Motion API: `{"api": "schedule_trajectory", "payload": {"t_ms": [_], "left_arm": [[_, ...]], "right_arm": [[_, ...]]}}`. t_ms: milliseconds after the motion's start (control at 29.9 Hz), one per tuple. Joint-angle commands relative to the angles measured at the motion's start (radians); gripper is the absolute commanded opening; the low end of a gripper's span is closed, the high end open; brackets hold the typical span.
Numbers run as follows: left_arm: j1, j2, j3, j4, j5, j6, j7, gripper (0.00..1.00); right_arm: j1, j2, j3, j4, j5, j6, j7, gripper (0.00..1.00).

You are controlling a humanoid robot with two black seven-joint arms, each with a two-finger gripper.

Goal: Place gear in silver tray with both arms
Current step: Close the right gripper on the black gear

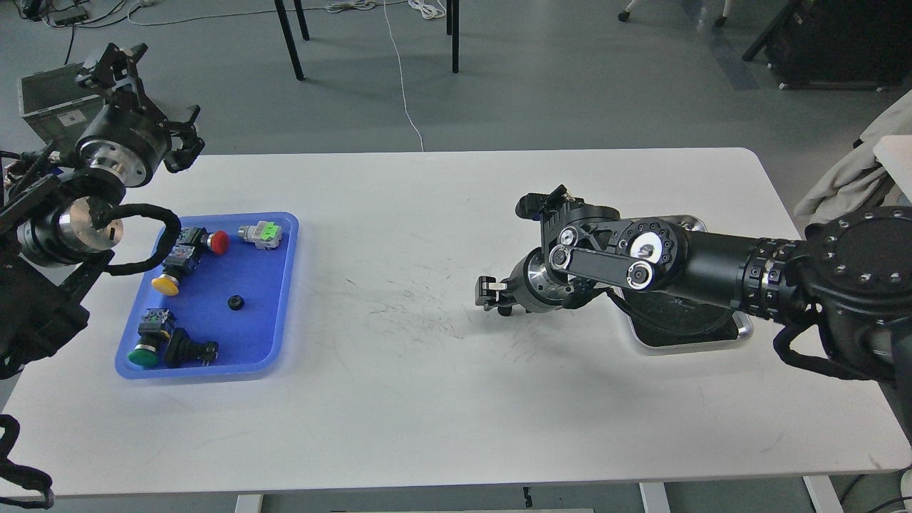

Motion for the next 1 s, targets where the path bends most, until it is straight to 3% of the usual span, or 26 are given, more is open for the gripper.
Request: {"api": "schedule_trajectory", "payload": {"t_ms": [0,301,602,969], "left_arm": [[0.001,0.001,0.000,0.000,-0.001,0.000,0.000,0.98],[0.001,0.003,0.000,0.000,-0.001,0.000,-0.011,0.98],[0.001,0.000,0.000,0.000,-0.001,0.000,-0.012,0.98],[0.003,-0.003,0.000,0.000,0.001,0.001,-0.011,0.98]], "right_arm": [[0.000,0.000,0.000,-0.001,-0.004,0.003,-0.012,0.60],[0.000,0.000,0.000,-0.002,-0.016,0.037,-0.026,0.55],[0.000,0.000,0.000,-0.007,-0.019,0.051,-0.027,0.44],[0.000,0.000,-0.002,-0.015,-0.019,0.077,-0.032,0.05]]}}
